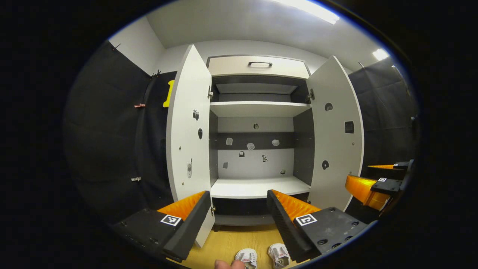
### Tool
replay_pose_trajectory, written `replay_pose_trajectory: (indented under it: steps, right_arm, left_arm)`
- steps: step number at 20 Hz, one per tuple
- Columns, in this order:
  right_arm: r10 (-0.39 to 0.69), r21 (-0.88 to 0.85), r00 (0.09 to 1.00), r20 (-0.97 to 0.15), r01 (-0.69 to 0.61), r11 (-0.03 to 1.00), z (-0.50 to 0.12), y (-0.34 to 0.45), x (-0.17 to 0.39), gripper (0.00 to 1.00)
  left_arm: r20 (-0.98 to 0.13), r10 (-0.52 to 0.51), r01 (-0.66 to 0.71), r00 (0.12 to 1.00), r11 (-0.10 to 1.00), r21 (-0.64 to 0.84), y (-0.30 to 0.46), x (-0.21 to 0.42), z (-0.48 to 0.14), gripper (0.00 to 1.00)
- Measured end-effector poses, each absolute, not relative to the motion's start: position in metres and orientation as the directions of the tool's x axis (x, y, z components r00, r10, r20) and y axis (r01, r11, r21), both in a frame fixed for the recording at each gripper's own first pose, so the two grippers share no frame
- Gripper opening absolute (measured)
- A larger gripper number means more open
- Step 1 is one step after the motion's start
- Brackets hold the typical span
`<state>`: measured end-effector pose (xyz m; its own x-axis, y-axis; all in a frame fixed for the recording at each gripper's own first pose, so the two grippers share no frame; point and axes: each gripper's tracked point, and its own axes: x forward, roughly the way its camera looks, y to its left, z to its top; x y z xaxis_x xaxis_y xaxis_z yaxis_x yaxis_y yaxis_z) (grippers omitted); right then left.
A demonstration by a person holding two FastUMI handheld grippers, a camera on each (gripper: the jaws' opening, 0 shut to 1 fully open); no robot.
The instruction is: Grab one shoe with the right hand and put it into the shoe cabinet, grab the other shoe with the left hand and put it into the shoe cabinet; then close the right door with the right hand and the left door with the left hand.
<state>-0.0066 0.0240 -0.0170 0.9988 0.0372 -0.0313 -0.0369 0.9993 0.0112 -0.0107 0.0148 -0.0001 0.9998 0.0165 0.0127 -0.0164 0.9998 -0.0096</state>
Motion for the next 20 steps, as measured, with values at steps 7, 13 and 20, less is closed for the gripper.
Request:
replay_pose_trajectory:
  steps: [7, 13, 20]
  right_arm:
    - [0.164, 0.081, 0.941, -0.294, -0.147, 0.986, -0.135, 0.064, -0.023, 0.97]
    - [0.211, 0.151, 0.822, -0.528, -0.154, 0.977, -0.260, 0.081, -0.052, 0.96]
    - [0.229, 0.219, 0.696, -0.680, -0.105, 0.970, -0.387, 0.090, -0.061, 0.83]
  left_arm:
    - [-0.005, 0.061, -0.061, 0.998, 0.998, -0.001, 0.035, -0.024, -0.020, 0.95]
    - [-0.043, 0.100, -0.100, 0.994, 0.995, 0.014, 0.051, -0.037, -0.051, 0.95]
    - [-0.097, 0.151, -0.151, 0.984, 0.988, 0.004, 0.065, -0.050, -0.082, 0.95]
